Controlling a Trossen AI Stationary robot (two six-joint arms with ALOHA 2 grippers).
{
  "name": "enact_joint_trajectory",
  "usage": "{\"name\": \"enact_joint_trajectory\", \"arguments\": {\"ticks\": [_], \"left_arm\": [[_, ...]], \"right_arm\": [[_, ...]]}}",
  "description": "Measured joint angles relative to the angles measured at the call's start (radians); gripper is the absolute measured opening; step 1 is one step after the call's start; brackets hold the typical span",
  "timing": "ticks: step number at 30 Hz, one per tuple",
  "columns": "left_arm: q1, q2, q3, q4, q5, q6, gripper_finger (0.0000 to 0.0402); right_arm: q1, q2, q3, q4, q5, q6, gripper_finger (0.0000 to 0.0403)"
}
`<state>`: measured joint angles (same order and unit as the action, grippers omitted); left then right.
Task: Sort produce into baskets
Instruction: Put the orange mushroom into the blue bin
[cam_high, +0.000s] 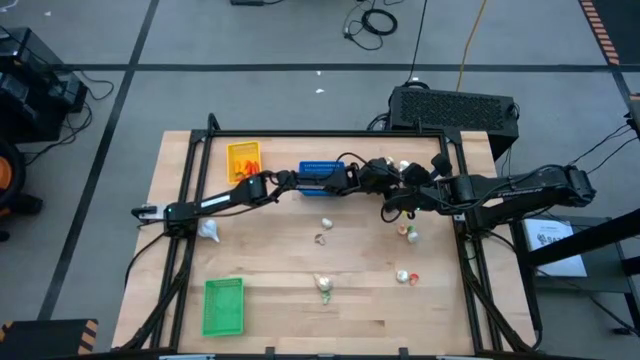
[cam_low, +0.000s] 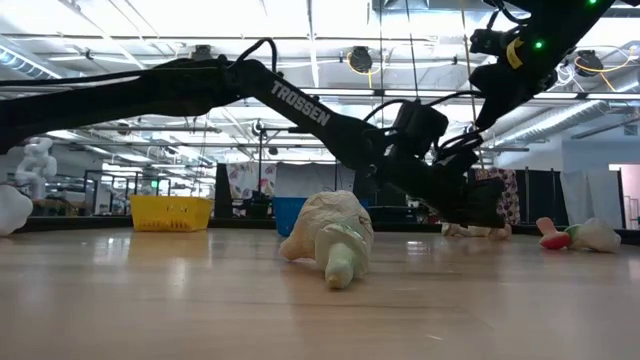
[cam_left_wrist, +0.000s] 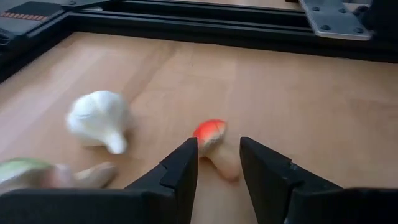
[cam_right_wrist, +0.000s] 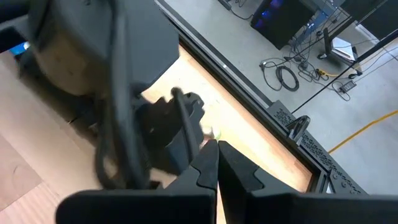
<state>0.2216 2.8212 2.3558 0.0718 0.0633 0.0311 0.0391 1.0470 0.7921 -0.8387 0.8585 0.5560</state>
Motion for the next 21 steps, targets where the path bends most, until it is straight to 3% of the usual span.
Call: {"name": "enact_joint_trajectory", "arguments": {"ticks": [21], "left_arm": [[0.000,0.009,-0.002,0.008,0.005,-0.052,0.0127]], "right_arm": [[0.000,0.000,0.000,-0.003,-0.053,0.005,0.0000]]}}
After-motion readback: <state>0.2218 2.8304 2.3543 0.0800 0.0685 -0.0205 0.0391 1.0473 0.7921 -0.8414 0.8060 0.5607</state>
